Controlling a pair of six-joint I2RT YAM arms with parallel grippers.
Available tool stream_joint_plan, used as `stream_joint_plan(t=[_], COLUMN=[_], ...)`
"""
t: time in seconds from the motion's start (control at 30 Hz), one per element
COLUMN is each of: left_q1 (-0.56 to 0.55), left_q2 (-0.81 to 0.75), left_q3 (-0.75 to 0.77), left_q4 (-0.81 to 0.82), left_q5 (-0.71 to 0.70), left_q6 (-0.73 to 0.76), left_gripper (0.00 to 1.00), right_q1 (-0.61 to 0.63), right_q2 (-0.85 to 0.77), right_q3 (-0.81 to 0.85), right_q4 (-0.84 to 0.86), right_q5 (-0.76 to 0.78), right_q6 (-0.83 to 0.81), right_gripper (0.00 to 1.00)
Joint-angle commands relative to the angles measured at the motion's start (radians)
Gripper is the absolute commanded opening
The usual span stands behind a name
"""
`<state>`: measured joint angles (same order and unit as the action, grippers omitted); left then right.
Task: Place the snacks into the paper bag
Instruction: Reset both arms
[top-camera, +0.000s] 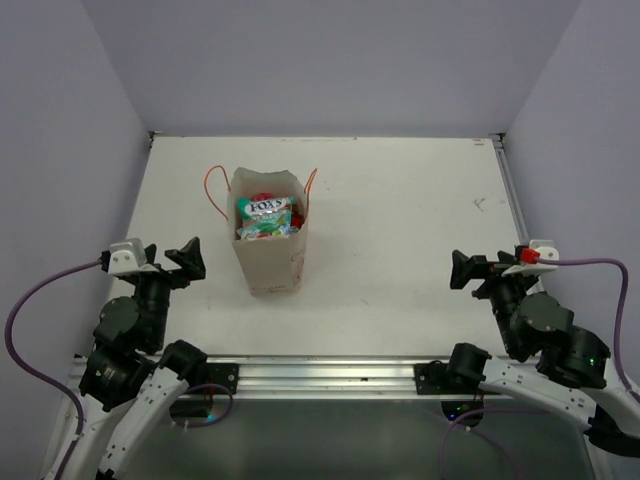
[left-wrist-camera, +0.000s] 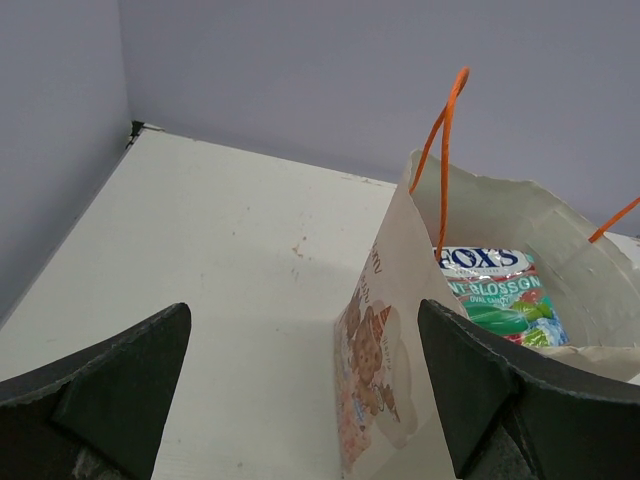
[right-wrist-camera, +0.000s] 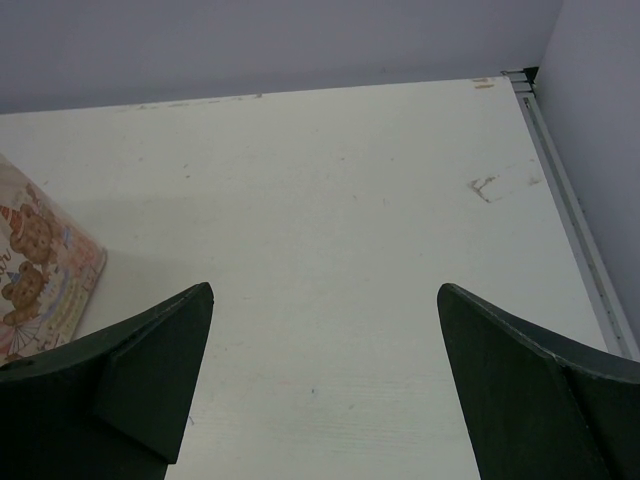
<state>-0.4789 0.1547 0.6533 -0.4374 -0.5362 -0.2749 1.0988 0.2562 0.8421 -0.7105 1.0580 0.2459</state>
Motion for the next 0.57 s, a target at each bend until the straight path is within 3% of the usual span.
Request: stream_joint_plan(t=[0.0, 0.53], left_q1=[0.003, 0.005], left_q2=[-0.003, -0.035], left_q3=[0.012, 0.012], left_q4=[0.016, 0.014], left_q5=[-0.021, -0.041], left_q6=[-0.006, -0.007], left_gripper=[1.00, 1.00], right_q1=[0.003, 0.004], right_q2=[0.012, 0.035], right_q3=[0.000, -0.003], right_q4=[0.013, 0.016], right_q5=[0.010, 0.025], right_q6=[-0.003, -0.008], right_gripper=[0.99, 0.98])
